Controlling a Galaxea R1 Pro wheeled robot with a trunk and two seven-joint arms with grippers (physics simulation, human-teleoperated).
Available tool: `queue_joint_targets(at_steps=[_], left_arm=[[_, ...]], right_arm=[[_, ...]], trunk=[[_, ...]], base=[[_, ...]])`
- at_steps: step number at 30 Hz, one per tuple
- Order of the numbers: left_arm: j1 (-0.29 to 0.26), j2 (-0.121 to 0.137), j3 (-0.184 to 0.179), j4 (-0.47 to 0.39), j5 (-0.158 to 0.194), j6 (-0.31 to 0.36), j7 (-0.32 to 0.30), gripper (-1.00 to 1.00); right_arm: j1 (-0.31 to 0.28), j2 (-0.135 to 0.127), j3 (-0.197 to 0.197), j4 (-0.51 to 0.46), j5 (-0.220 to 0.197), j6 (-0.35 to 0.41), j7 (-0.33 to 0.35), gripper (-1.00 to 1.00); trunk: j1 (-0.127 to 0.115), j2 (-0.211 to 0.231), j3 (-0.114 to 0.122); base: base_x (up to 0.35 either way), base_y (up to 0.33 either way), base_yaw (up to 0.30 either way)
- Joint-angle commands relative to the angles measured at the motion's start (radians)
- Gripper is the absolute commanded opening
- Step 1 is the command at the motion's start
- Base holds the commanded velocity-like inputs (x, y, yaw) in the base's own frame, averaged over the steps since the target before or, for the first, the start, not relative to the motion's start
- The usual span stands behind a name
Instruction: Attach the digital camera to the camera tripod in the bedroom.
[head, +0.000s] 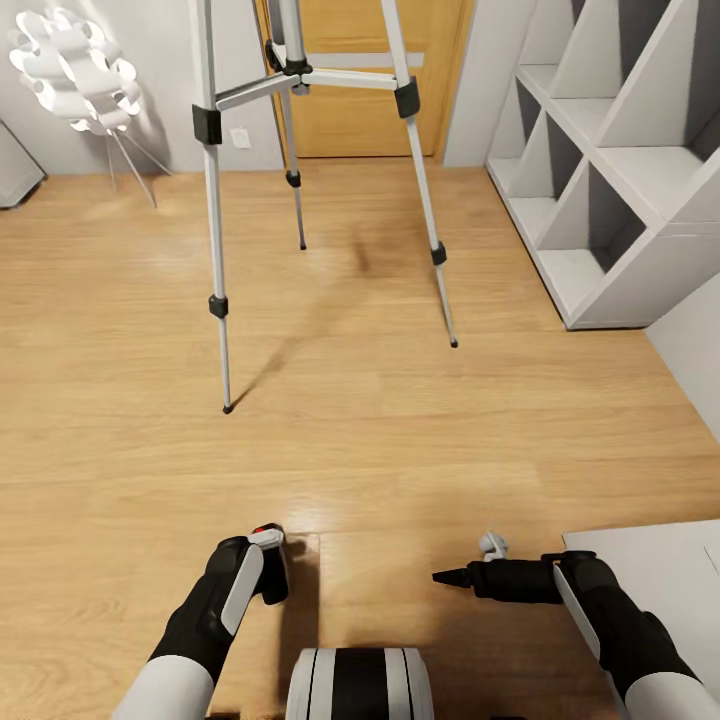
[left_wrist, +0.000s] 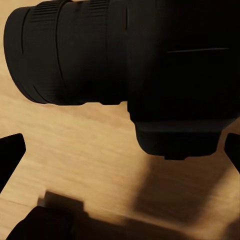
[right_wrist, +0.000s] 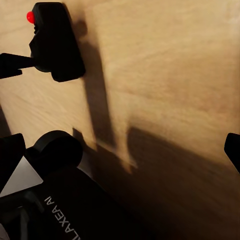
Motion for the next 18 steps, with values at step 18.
queue_joint_targets(at_steps=[18], left_arm=[[0.0,-0.016,0.001,-0.004,0.009,0.003,0.003,1.0]], right_arm=[[0.0,0.0,-0.001,0.0,-0.004,0.009,0.0,1.0]], trunk=[[0.0,0.0,-0.001]], base=[[0.0,0.0,0.0]])
